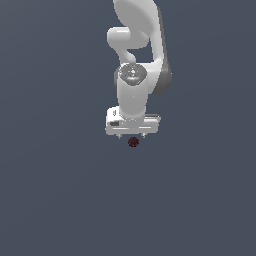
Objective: Pick up the object and move it to a goal position.
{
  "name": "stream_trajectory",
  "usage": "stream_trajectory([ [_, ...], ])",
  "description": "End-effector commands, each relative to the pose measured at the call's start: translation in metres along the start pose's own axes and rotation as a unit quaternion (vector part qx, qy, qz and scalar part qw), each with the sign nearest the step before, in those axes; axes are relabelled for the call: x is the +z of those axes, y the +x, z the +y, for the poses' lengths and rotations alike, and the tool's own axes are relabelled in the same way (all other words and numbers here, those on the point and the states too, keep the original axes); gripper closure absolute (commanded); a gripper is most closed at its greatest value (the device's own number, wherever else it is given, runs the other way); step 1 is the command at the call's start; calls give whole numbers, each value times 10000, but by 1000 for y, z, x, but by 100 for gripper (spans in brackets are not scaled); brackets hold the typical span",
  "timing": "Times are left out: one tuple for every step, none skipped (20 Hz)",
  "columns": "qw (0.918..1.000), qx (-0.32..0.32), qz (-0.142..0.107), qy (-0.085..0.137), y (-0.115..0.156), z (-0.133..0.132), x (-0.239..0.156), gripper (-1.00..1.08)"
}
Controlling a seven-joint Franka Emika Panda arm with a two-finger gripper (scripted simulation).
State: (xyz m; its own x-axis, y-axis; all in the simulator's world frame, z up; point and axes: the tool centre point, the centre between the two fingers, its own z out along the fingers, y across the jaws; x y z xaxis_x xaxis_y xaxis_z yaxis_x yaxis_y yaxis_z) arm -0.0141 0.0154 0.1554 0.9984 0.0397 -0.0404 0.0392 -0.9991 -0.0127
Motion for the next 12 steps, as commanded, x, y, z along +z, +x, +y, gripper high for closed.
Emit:
stream_trajectory([
  [10000, 0, 0, 0, 0, 0, 0, -92],
  [10000, 2, -1, 3, 0, 0, 0, -92],
  [10000, 8, -7, 14, 0, 0, 0, -92],
  [10000, 17, -15, 31, 0, -1, 0, -92],
  [10000, 29, -26, 55, 0, -2, 0, -92],
  [9999, 42, -40, 85, -1, -2, 0, -92],
  [9999, 50, -53, 113, -1, -3, 0, -92],
  [9999, 53, -63, 133, -1, -4, -1, -92],
  [9999, 51, -69, 147, -1, -4, -1, -92],
  [9998, 46, -72, 153, -1, -4, -1, -92],
  [9998, 42, -72, 153, -1, -4, -1, -92],
  [9999, 43, -71, 150, -1, -4, -1, -92],
])
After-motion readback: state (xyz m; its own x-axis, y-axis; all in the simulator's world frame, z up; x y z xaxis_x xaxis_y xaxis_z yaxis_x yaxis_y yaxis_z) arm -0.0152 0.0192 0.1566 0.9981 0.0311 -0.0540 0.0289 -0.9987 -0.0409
